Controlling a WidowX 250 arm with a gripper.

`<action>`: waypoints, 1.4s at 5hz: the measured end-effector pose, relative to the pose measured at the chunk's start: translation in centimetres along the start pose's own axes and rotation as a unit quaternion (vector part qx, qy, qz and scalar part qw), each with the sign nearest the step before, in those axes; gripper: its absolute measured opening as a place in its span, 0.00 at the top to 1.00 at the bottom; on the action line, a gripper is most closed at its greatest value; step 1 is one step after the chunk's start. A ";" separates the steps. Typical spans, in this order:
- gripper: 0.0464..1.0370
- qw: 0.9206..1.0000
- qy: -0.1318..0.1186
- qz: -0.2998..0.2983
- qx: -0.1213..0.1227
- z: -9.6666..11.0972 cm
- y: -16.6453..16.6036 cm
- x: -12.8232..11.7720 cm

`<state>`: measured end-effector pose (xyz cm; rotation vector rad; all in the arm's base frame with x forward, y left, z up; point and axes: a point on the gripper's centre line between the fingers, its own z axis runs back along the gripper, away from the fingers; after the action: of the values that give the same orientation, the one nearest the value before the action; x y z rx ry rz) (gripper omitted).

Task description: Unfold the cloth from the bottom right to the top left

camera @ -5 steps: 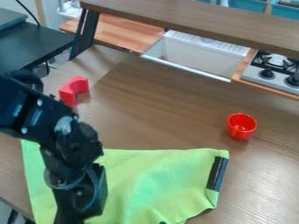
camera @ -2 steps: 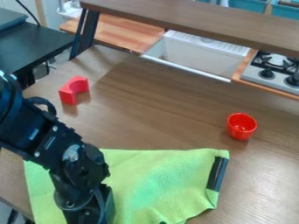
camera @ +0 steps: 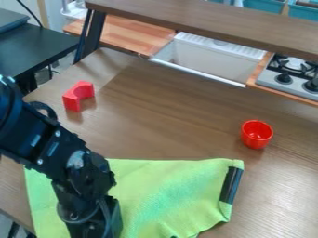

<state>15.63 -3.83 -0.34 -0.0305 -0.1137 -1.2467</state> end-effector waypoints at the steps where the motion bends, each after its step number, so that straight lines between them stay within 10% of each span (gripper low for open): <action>1: 0.98 1.000 -0.017 0.008 -0.012 0.9 0.4 -0.3; 4: 0.99 0.986 -0.089 0.138 -0.016 6.3 9.1 -1.8; 7: 0.99 0.947 -0.123 0.294 -0.024 7.2 19.1 -3.6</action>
<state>32.07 6.30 7.15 -0.2466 -0.2691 -0.6419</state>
